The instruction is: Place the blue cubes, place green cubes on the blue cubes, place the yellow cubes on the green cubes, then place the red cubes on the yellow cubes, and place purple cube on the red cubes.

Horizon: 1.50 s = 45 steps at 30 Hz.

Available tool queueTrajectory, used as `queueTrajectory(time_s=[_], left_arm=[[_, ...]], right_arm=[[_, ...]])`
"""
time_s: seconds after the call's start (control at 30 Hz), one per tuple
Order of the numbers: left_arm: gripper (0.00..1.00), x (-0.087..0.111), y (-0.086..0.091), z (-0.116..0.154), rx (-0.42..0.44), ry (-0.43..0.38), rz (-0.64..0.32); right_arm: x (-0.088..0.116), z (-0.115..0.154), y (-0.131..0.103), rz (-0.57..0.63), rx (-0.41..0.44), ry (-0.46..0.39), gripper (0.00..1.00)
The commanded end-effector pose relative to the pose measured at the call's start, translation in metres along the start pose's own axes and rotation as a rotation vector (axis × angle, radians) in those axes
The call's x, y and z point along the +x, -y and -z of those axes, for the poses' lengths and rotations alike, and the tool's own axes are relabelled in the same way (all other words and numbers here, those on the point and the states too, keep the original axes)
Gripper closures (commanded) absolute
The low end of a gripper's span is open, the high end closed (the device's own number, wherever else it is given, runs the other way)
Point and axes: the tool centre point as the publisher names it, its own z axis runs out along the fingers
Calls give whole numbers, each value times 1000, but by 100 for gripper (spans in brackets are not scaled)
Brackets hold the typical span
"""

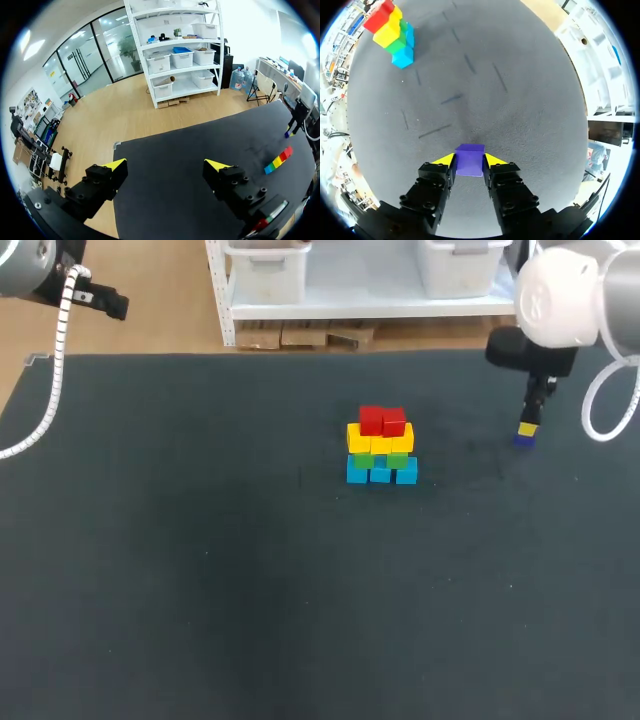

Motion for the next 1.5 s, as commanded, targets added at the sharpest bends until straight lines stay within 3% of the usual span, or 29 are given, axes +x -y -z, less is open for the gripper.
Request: queueTrajectory(time_s=[0.03, 0.23, 0.5, 1.03, 1.5], left_arm=[[0, 0, -1, 0, 3, 1, 0], [0, 0, -1, 0, 3, 1, 0], [0, 0, -1, 0, 3, 1, 0], [0, 0, -1, 0, 3, 1, 0], [0, 0, -1, 0, 3, 1, 0]], right_arm=[[2, 10, -10, 1, 20, 8, 100], [1, 24, -10, -7, 24, 37, 100], [-15, 74, -14, 15, 45, 108, 100], [-82, 164, -49, 234, 58, 153, 100], [-128, 186, -94, 318, 48, 179, 100]])
